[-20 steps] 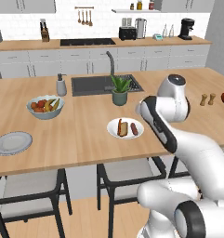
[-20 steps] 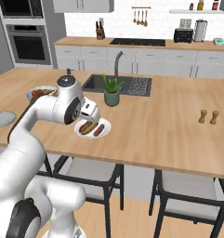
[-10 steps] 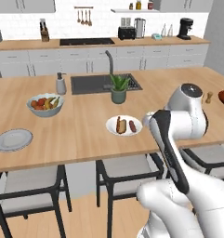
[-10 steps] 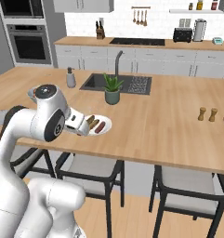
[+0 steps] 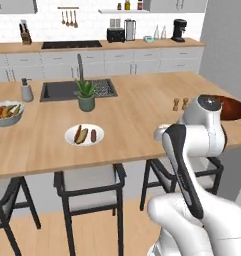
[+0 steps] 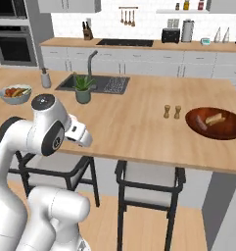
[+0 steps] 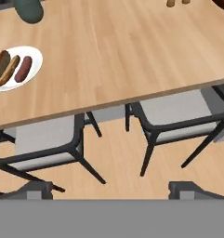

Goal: Place one bun and one sausage from the bowl on each plate.

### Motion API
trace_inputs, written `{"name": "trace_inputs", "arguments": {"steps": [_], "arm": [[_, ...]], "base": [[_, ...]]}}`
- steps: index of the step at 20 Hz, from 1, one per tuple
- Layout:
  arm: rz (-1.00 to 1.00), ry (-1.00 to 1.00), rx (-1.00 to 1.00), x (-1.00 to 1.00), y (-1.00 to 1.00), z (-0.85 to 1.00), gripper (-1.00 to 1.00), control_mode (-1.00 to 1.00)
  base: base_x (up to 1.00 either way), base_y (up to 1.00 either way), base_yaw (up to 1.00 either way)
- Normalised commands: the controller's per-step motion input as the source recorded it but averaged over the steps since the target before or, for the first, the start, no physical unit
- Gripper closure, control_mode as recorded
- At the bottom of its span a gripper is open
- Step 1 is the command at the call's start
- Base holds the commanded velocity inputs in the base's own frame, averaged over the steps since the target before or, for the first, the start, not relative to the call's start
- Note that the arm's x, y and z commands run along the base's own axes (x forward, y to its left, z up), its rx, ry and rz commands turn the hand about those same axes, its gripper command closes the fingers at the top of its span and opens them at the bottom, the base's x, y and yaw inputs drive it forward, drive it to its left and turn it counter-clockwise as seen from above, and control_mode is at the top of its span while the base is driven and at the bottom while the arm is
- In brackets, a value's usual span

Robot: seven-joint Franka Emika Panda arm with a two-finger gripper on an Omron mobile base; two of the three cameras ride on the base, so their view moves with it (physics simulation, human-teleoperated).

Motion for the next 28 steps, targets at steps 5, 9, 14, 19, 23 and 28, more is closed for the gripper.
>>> {"name": "trace_inputs", "arguments": {"steps": [5, 9, 14, 19, 23, 28], "arm": [[0.0, 0.0, 0.0, 0.0, 0.0, 0.0, -1.0, 1.0], [0.0, 0.0, 0.0, 0.0, 0.0, 0.0, -1.0, 1.0], [0.0, 0.0, 0.0, 0.0, 0.0, 0.0, -1.0, 1.0], [0.0, 0.0, 0.0, 0.0, 0.0, 0.0, -1.0, 1.0], [0.01, 0.01, 0.09, 0.39, -0.19, 0.15, -1.0, -1.0], [-0.08, 0.07, 0.22, 0.99, -0.04, 0.11, -1.0, -1.0]], "base": [[0.2, -1.0, 0.0], [0.08, -1.0, 0.0], [0.42, -1.0, 0.0], [0.79, -0.95, 0.13], [0.38, -0.3, 0.07], [0.0, 0.0, 0.0]]}}
